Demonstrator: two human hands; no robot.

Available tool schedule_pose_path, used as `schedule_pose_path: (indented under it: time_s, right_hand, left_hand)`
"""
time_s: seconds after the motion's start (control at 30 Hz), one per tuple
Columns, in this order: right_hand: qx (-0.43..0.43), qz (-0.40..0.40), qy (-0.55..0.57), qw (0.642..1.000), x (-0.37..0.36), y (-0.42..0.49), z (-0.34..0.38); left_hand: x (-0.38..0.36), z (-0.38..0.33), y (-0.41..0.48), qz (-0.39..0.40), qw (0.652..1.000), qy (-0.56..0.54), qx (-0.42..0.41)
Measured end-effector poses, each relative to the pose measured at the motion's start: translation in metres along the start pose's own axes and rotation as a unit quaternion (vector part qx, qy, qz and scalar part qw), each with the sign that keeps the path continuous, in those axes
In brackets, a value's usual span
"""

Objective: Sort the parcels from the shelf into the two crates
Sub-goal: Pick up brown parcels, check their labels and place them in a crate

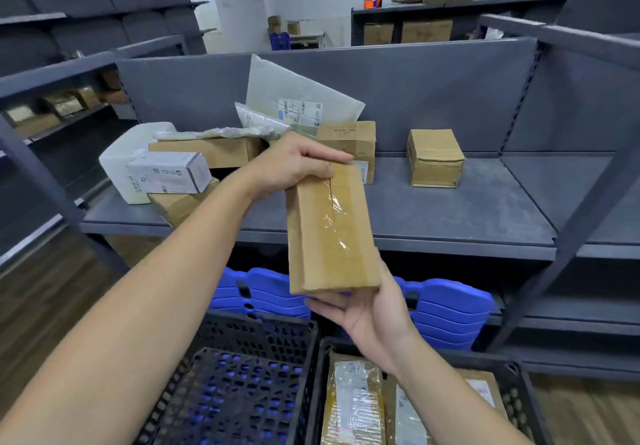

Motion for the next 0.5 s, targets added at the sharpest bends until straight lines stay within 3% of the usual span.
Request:
schedule_pose_path:
  time_s: [0.23,0.5]
  right_hand:
    - [0.092,0.047,-0.073,0.992,-0.015,-0.008,0.004]
    - [0.096,0.049,-0.113,0.988,-0.019,-0.01,0.002]
  left_hand:
    - [0.004,-0.016,0.009,0.004,1.0,-0.017,-0.017]
    - [-0.005,-0.013,0.011,0.018,0.998,-0.06,-0.01]
Point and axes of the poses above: each hand's wrist, its own y-axis towards the middle knuckle, its own x-axis out of the back of the hand, z = x × y, the point moved 8 cm from there along y, towards the middle knuckle, and after that the axes turned 14 degrees about -z, right-handed, at the moved point
